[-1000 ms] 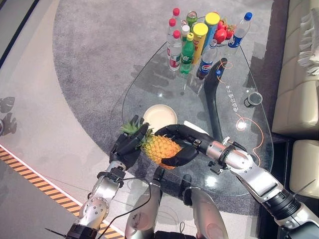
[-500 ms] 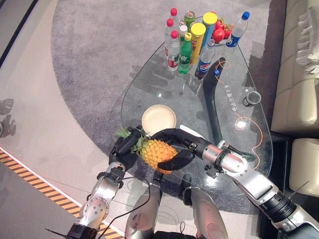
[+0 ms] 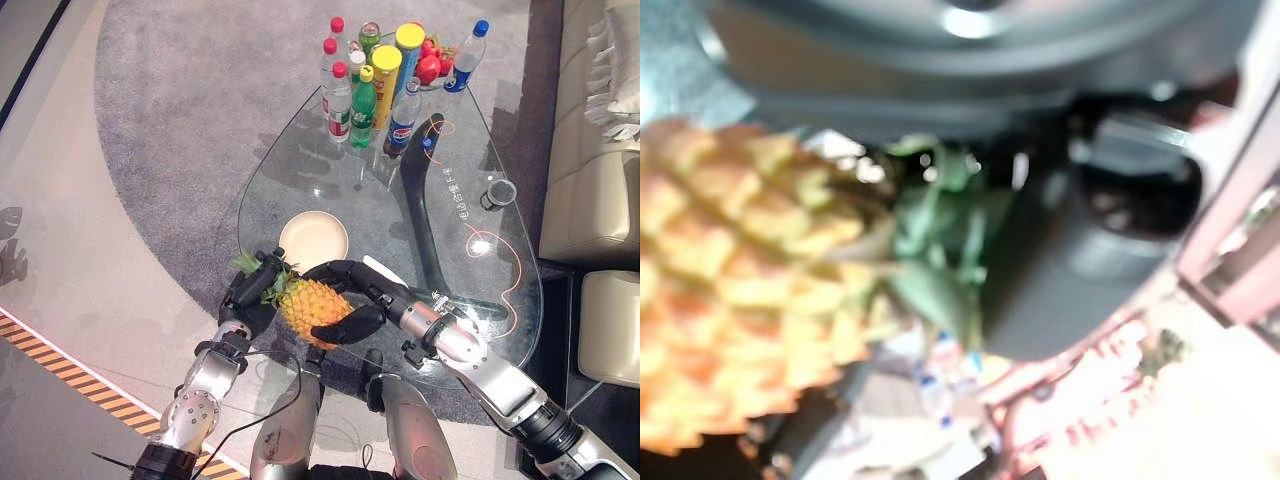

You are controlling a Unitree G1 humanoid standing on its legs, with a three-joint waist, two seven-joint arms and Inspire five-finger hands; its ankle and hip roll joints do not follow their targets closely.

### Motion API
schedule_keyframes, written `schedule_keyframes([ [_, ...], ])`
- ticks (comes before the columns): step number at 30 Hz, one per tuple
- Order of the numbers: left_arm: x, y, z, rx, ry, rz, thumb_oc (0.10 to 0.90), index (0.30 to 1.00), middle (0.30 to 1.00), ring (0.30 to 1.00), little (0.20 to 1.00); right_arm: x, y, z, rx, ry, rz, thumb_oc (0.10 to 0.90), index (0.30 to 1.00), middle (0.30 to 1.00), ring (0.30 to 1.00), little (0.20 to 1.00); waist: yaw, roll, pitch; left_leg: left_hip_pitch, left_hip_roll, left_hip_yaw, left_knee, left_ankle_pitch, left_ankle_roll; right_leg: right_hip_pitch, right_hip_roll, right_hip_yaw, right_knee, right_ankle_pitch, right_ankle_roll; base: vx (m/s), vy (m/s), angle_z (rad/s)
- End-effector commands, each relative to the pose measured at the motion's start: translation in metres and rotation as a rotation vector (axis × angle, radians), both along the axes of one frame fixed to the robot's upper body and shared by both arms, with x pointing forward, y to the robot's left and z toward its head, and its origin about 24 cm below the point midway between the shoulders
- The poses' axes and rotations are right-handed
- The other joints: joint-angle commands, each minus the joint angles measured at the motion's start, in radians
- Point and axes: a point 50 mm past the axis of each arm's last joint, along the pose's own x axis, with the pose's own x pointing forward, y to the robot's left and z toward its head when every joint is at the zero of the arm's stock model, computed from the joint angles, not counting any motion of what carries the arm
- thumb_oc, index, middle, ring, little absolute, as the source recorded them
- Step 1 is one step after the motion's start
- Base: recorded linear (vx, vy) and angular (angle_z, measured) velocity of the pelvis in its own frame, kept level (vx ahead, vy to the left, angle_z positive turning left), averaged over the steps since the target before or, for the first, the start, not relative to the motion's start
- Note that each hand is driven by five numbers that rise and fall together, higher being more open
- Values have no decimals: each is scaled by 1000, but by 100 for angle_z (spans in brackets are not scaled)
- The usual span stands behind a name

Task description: Pick up the fruit to the plate

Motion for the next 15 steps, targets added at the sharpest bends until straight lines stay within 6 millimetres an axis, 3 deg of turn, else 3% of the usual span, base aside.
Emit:
schedule_keyframes([
  [1,-13,-52,14,-170,-97,-190,100,300,300,300,200,-16,45,69,376,-248,165,800,900,900,900,900,-17,-27,-97,-10,-69,55,84,-58,88,96,25,71,-178,105,23,0,0,0],
  [15,-11,-50,15,-157,-112,-181,100,300,300,300,200,-11,41,67,352,-255,105,800,900,900,900,900,-15,-29,-97,-3,-66,58,74,-55,87,102,24,66,-185,107,23,0,0,0],
])
